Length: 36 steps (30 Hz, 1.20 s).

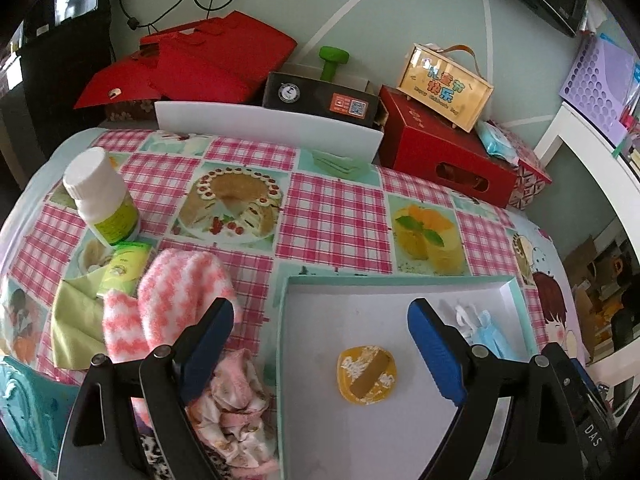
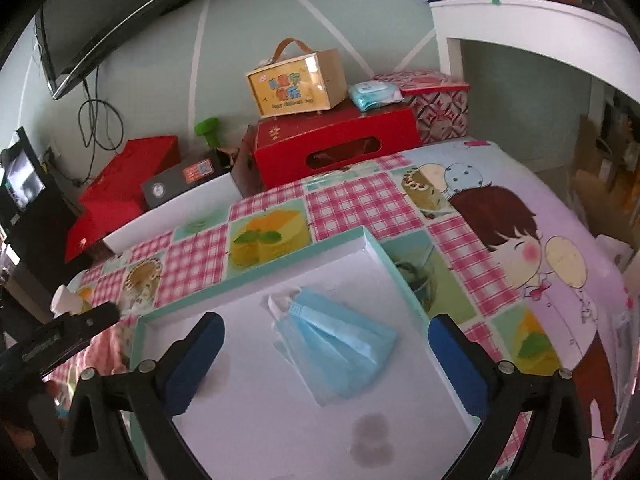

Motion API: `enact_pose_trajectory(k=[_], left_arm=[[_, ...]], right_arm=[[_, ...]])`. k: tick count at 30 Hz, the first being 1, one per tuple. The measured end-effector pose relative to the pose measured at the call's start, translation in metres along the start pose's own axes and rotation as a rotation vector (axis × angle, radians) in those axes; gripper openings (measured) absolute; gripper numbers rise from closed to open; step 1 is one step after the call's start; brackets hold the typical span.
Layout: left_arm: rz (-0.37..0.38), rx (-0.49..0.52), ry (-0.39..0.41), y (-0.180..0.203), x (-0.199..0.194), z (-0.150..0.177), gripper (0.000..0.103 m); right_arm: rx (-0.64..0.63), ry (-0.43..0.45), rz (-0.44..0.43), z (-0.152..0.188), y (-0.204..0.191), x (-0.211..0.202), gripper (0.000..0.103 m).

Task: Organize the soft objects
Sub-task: 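Move both tools back from the tray toward the pile of soft items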

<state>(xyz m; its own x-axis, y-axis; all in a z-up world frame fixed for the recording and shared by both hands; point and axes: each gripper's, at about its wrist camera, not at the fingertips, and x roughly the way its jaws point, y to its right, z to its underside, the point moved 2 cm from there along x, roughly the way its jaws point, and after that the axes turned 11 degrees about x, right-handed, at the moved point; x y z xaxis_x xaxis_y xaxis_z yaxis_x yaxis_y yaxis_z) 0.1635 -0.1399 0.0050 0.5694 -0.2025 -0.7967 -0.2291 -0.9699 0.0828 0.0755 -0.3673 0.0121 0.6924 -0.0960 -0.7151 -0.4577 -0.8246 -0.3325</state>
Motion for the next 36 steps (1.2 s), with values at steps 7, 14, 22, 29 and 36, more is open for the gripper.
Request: enact_pose_trajectory(k=[7, 14, 22, 29, 36], left_arm=[[-0.082, 0.005, 0.007, -0.025, -0.015, -0.005, 0.089], [-0.217, 0.015, 0.022, -0.068, -0.035, -0.008, 0.089], [-0.291, -0.068, 0.022, -0.122, -0.054, -0.002, 0.089], [-0.305, -0.156, 0.027, -0.162, -0.07, 0.008, 0.089], [-0.298, -0.221, -0.003, -0.188, -0.069, 0.018, 0.089]], right_arm=[[-0.007, 0.011, -0.065, 0.001, -0.025, -0.007, 0.103], [-0.018, -0.018, -0.093, 0.009, -0.045, -0.003, 0.103], [-0.082, -0.04, -0.116, 0.022, -0.075, -0.001, 0.103], [-0.178, -0.064, -0.155, 0.041, -0.112, 0.002, 0.103], [-0.301, -0.1, -0.2, 0.069, -0.155, 0.007, 0.103]])
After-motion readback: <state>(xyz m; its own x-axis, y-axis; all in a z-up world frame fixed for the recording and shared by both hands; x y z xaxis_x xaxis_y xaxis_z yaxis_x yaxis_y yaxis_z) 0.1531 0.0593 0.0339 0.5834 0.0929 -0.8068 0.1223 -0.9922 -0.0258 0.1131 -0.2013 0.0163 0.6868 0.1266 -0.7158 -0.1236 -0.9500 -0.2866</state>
